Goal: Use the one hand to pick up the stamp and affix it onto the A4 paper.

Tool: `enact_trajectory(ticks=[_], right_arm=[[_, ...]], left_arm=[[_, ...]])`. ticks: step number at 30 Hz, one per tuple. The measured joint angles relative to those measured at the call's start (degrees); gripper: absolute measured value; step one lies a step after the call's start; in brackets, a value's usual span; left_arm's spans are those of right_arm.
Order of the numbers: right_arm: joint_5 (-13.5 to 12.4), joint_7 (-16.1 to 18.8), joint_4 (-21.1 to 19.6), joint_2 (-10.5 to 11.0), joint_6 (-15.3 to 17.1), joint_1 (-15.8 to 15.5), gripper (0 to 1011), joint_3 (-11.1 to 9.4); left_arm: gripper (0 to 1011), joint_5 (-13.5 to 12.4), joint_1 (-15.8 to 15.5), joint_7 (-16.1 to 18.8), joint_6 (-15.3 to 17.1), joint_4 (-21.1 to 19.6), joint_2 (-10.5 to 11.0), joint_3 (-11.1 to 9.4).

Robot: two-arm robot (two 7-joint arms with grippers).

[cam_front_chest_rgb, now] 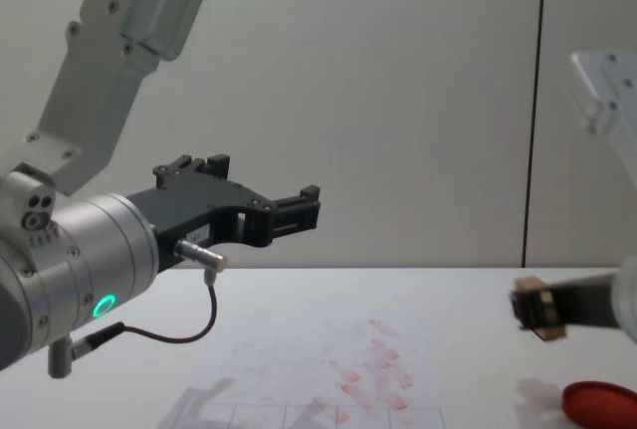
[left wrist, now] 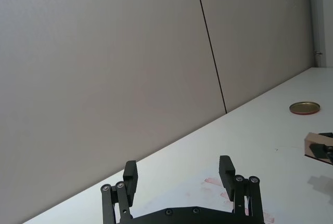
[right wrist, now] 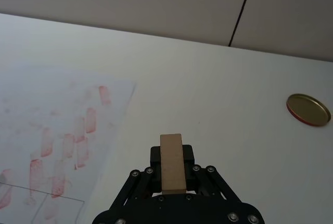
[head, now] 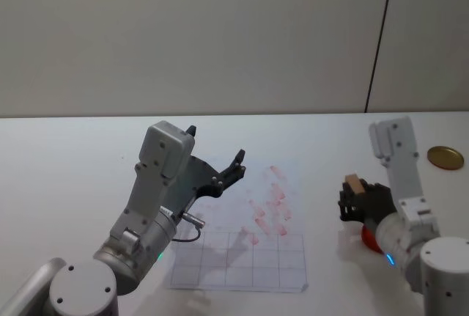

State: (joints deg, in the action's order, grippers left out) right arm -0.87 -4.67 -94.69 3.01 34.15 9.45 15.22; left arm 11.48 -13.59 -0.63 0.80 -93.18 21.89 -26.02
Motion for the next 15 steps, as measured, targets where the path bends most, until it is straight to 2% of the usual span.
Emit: enact_trajectory(ticks=[15], right_arm=[[-2.0, -0.7, 0.4, 1.5, 1.0, -2.4, 219, -2.0]], left_arm=[[993, 0.0, 0.0, 0.0, 0.0, 0.0, 0.0, 0.0]])
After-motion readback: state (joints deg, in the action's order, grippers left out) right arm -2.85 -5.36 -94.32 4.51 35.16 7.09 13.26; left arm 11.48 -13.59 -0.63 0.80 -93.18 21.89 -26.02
